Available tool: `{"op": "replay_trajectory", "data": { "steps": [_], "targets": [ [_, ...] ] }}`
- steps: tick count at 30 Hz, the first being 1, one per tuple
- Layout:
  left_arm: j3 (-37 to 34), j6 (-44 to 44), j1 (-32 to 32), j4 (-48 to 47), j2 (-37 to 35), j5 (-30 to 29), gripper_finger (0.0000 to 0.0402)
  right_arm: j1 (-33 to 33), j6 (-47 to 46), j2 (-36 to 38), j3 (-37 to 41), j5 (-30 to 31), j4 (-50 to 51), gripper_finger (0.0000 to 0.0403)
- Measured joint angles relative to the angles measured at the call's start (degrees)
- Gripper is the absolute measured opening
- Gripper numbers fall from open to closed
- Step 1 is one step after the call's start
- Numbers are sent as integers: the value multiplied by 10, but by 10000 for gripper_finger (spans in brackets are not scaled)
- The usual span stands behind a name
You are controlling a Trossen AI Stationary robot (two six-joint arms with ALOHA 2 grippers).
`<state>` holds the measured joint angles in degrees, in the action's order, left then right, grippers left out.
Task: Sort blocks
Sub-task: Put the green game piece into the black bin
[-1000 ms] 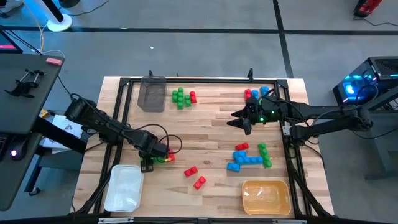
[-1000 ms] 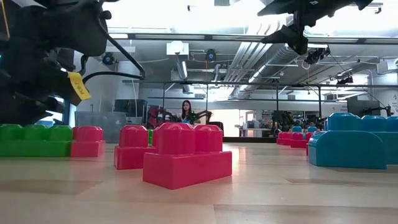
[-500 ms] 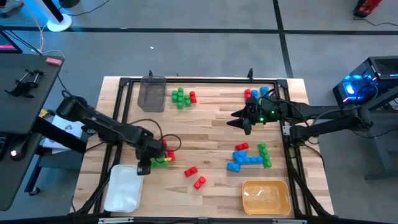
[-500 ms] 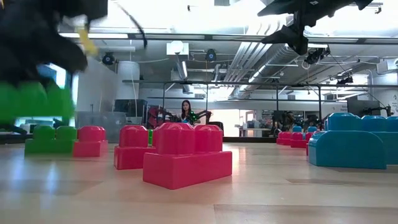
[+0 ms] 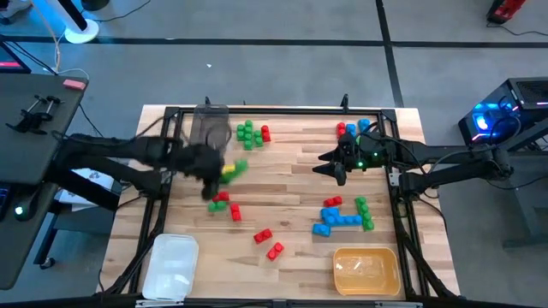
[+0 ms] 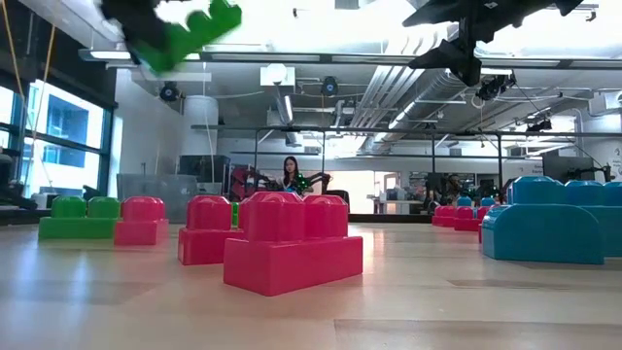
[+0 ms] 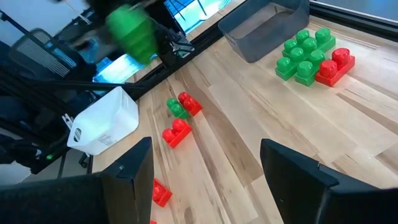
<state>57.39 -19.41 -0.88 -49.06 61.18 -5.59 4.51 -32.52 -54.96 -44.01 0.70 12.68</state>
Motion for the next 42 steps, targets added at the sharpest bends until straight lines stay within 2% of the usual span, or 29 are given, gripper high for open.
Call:
{"op": "replay_trajectory", "data": {
  "steps": [3,8,10,12,16,24,32,37,40,42],
  "targets": [
    [1,29,92,-6,14,-86,92,0,-5,0,0,5,-1,224],
    [0,75,258,-3,68,-155,92,0,-15,0,0,6,-1,224],
    [0,73,320,5,96,-147,92,0,-27,0,0,8,-4,224],
    [0,58,369,8,122,-107,92,0,-35,0,0,8,-5,224],
    [0,41,421,9,174,-77,100,0,-37,0,0,8,-5,224],
    [0,17,449,4,236,-64,170,0,-37,0,0,8,-7,224],
    [9,4,448,-2,218,10,192,0,-37,0,0,8,-15,224],
    [65,-42,428,48,203,75,192,0,-36,0,-6,-3,-68,224],
    [115,-45,381,74,216,72,190,0,-33,0,-14,-4,-88,224],
    [154,-55,348,73,243,44,188,0,-25,0,-20,-4,-88,224]
  ]
}}
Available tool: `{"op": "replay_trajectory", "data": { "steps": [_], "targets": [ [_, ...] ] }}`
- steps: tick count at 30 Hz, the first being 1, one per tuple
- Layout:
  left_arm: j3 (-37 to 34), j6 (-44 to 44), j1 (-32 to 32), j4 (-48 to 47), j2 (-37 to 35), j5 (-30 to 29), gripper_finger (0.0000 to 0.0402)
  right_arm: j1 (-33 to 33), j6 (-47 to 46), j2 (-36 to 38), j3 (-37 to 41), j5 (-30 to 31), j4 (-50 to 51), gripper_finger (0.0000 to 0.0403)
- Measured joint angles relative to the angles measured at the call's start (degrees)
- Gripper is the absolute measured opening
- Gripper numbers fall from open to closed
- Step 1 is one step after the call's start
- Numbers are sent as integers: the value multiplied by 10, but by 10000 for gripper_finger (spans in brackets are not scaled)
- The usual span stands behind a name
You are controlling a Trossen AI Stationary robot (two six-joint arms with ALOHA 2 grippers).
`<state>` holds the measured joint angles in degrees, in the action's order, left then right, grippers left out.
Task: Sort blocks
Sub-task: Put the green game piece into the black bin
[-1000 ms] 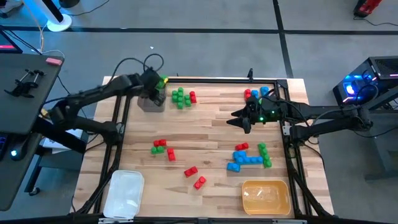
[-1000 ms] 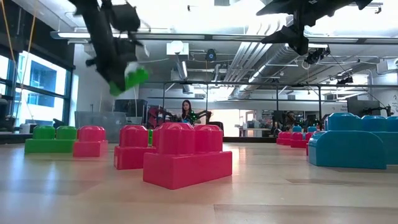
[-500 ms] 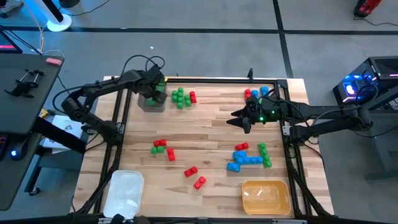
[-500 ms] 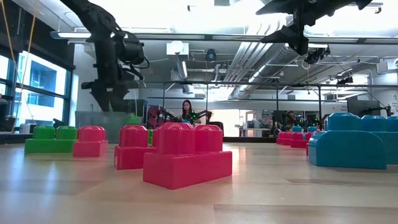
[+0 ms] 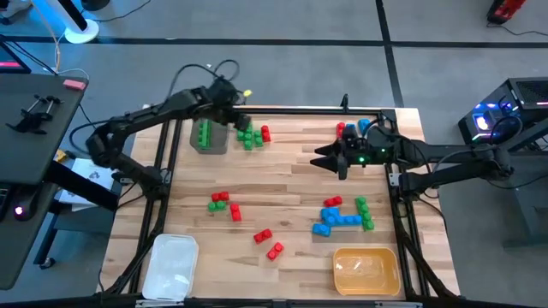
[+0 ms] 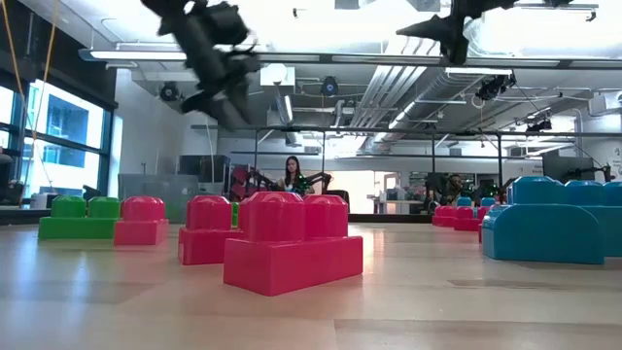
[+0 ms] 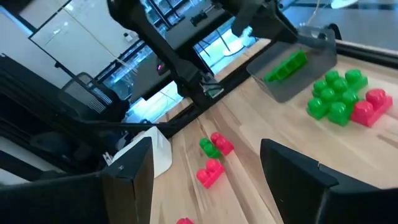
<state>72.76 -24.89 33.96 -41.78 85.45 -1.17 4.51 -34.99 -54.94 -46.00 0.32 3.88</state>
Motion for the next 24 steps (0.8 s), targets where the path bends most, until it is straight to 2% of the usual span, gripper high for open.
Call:
{"op": "replay_trajectory", "data": {
  "steps": [6,11,16,24],
  "targets": [
    [106,-39,-63,-66,133,-94,180,0,4,0,-2,-1,2,224],
    [125,-105,-75,-91,218,-114,179,0,3,0,-2,-1,1,224],
    [123,-189,-80,-94,261,-132,179,0,-6,0,-2,-1,1,224],
    [122,-260,-93,-96,275,-211,179,0,-6,0,-2,-1,2,224]
  ]
}}
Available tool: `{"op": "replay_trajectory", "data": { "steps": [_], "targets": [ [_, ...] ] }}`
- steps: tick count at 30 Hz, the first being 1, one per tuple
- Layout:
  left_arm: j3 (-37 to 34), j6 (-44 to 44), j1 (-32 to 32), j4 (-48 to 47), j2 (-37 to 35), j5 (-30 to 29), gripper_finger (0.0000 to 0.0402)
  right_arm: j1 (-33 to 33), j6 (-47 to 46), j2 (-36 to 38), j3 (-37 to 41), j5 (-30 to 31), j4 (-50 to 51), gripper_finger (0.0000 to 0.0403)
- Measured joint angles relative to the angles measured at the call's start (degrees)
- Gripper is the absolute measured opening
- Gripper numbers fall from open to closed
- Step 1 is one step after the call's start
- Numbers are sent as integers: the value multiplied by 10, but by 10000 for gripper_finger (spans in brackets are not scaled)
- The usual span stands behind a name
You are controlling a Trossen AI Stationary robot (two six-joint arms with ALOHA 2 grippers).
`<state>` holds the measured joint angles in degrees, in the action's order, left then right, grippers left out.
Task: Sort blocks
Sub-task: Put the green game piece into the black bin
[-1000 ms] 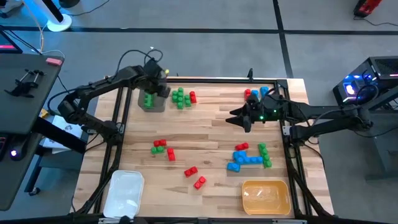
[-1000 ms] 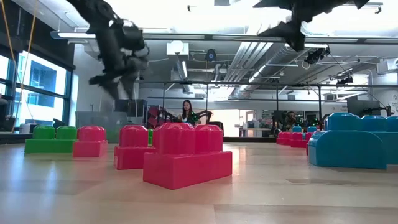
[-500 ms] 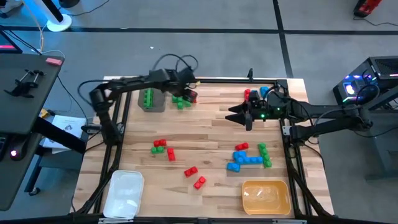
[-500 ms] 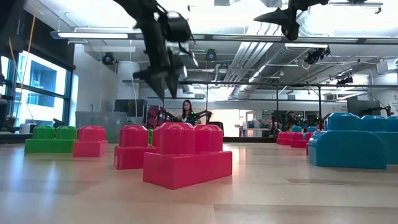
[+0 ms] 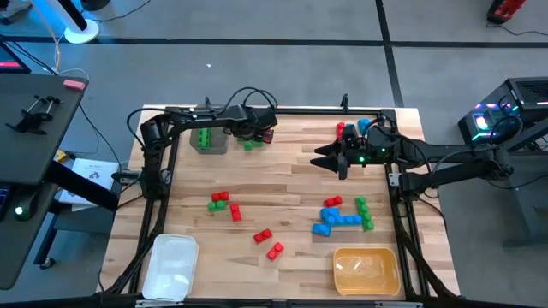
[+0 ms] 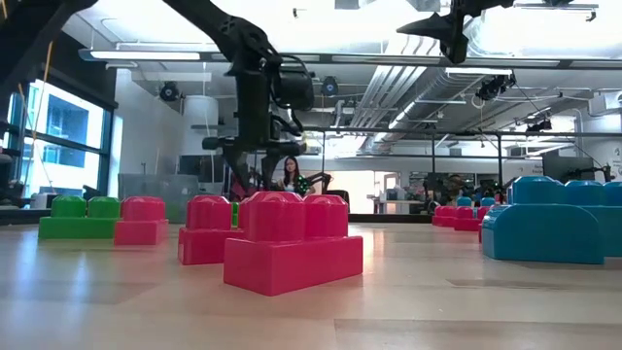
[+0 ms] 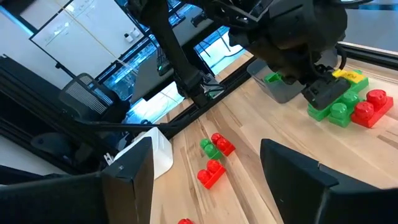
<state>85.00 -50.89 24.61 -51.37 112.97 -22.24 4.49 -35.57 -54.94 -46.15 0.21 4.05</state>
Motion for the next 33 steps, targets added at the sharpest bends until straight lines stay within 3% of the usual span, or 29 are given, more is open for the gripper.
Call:
{"op": "replay_trajectory", "data": {
  "steps": [10,33],
  "targets": [
    [-84,-64,3,37,0,63,179,0,0,0,0,0,4,224],
    [-85,-43,3,111,35,71,167,0,3,0,0,0,10,224]
  ]
}}
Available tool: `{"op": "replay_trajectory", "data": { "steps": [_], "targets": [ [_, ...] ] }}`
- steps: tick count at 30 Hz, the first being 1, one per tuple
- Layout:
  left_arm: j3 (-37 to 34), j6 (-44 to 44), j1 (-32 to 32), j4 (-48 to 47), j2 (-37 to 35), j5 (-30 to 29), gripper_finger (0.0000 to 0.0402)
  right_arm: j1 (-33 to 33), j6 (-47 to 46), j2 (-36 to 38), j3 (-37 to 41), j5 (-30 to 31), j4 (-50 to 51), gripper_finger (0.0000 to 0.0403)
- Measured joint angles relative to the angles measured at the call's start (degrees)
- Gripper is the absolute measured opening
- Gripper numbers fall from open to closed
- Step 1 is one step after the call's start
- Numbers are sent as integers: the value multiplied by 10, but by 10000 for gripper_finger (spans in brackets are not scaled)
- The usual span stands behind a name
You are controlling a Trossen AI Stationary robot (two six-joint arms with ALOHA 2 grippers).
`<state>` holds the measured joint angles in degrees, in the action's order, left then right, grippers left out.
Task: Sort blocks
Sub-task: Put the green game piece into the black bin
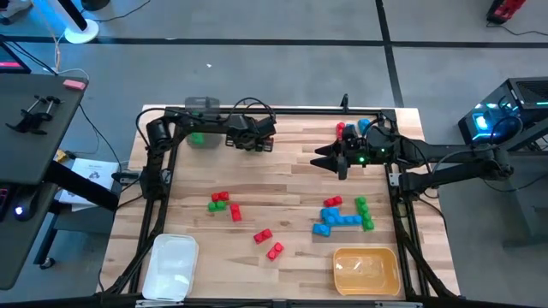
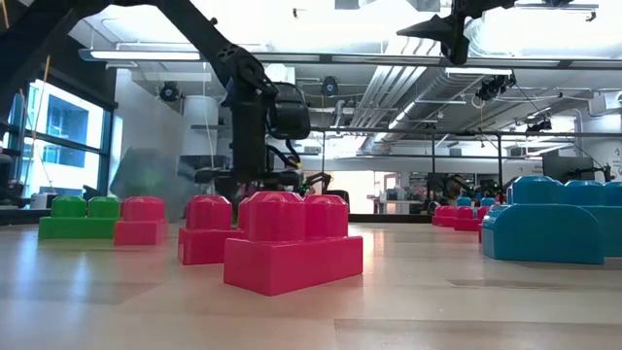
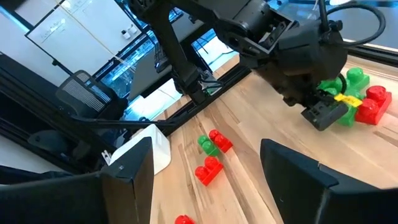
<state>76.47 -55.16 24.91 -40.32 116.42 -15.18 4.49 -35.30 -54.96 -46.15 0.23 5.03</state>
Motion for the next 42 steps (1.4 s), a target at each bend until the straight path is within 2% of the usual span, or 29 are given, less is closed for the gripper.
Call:
{"op": "replay_trajectory", "data": {
  "steps": [8,13,20,24,32,37,42],
  "targets": [
    [0,8,-7,-3,-1,5,115,0,8,0,0,0,2,224],
    [0,18,-15,-4,-1,9,109,0,8,0,0,0,3,224],
    [-1,58,-37,-32,-23,44,107,0,8,0,0,0,3,224],
    [-2,87,-44,-86,-83,11,109,0,8,0,0,0,3,224],
    [-16,91,-34,-213,-265,-171,110,0,22,0,0,8,3,224],
    [-107,89,26,-278,-345,-175,110,0,23,0,0,8,3,224],
    [-191,106,101,-268,-382,-106,111,0,22,0,0,9,3,224]
  ]
}}
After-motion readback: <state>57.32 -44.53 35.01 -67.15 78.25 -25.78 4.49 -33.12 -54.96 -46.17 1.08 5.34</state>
